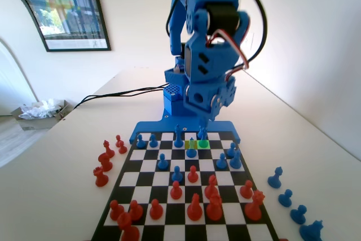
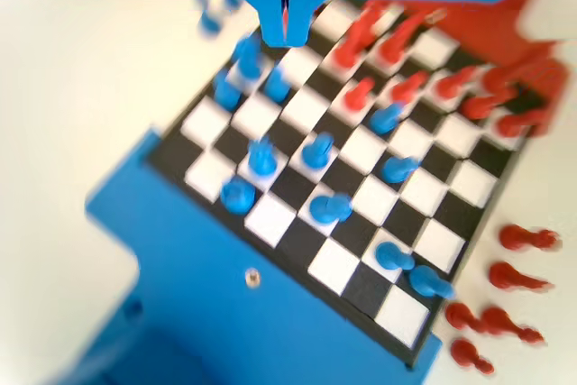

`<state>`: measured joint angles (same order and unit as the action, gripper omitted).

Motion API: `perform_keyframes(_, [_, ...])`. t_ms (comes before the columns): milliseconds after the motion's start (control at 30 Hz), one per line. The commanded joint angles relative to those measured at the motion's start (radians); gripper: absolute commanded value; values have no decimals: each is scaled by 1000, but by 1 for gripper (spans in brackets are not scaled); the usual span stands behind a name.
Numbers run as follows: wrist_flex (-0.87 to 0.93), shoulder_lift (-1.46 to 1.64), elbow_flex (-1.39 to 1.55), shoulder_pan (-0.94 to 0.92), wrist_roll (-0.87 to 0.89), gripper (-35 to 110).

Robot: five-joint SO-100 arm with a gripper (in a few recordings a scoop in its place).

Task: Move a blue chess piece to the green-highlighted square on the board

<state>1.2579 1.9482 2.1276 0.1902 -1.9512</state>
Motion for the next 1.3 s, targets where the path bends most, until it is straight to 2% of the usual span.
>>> perform_keyframes(0, [94, 178, -156, -18, 103, 1])
perform_keyframes(367, [393, 592, -264, -143, 299, 1])
perform_keyframes(533, [494, 712, -295, -212, 282, 1])
perform_keyframes(900, [394, 983, -23, -252, 249, 1])
perform_keyframes(1267, [324, 1078, 49, -236, 255, 1])
